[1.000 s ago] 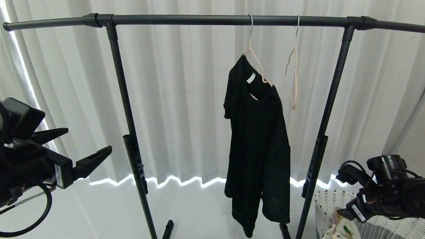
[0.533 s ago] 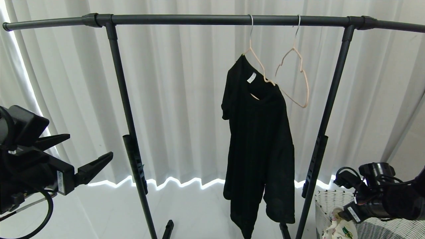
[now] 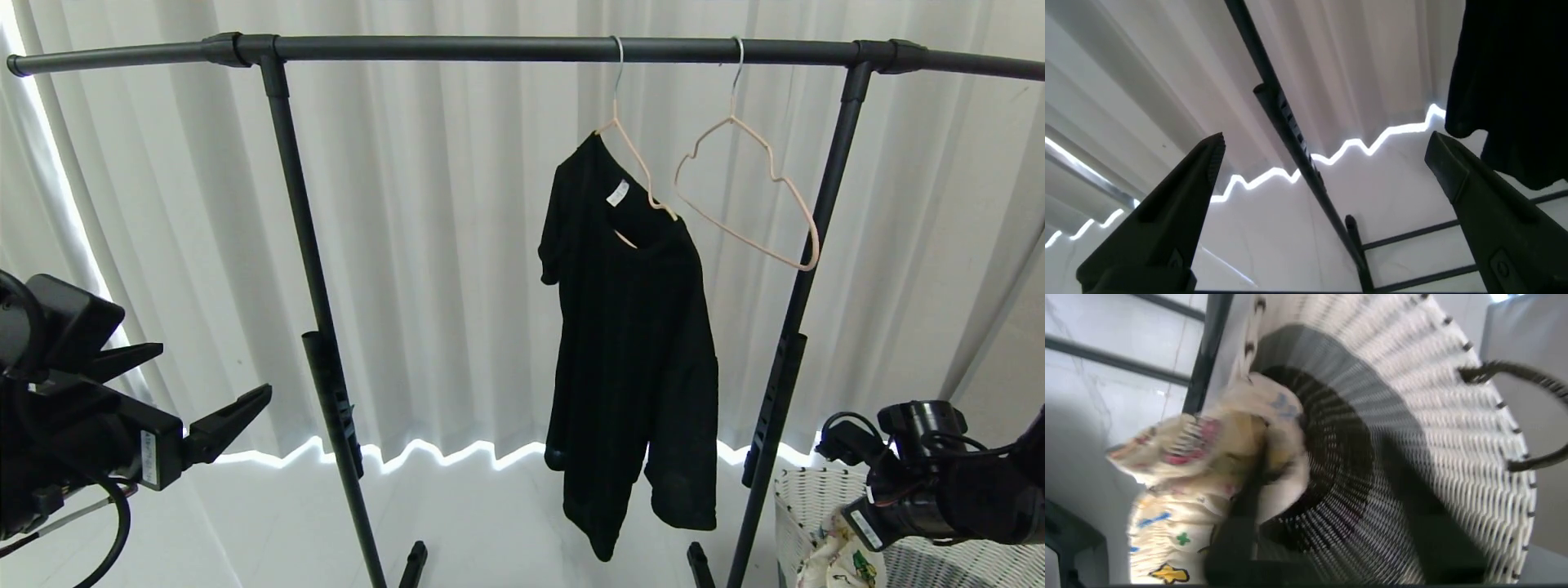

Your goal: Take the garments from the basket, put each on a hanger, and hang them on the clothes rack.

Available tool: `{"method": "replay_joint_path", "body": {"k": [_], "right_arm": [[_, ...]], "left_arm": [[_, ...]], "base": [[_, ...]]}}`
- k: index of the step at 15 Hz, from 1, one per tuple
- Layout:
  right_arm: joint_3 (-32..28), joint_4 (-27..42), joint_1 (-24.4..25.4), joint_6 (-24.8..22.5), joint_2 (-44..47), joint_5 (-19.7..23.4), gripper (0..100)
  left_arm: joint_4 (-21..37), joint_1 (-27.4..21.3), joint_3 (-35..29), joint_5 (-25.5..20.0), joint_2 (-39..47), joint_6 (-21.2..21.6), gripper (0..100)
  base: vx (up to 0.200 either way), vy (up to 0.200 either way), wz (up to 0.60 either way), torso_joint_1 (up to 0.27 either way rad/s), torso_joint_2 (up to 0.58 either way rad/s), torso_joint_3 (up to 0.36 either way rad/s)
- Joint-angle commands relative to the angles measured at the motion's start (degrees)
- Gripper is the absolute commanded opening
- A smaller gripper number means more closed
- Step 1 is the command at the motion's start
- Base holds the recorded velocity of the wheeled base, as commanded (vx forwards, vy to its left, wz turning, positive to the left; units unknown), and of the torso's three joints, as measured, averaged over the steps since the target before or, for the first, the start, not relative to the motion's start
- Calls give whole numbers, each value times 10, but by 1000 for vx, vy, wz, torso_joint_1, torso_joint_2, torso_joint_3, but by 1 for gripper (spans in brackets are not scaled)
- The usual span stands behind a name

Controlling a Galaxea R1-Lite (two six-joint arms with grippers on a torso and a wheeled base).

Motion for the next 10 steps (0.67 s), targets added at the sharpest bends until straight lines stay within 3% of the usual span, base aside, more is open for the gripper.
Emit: {"method": "replay_joint_path", "body": {"k": [1, 3, 6, 10], "right_arm": [[2, 21, 16, 0, -87, 1, 0], [-28, 128, 21, 3, -196, 1, 0], [-80, 241, 41, 52, -311, 1, 0], [-190, 415, 94, 56, -424, 1, 0]], "left_arm": [[0, 1, 5, 3, 1, 0, 100], [0, 1, 8, 9, 2, 0, 100], [0, 0, 7, 9, 1, -1, 100], [0, -9, -15, -6, 19, -4, 100]], "base": [[0, 0, 0, 0, 0, 0], [0, 0, 0, 0, 0, 0], [-200, 0, 0, 6, -1, 1], [-200, 0, 0, 0, 1, 6]]}}
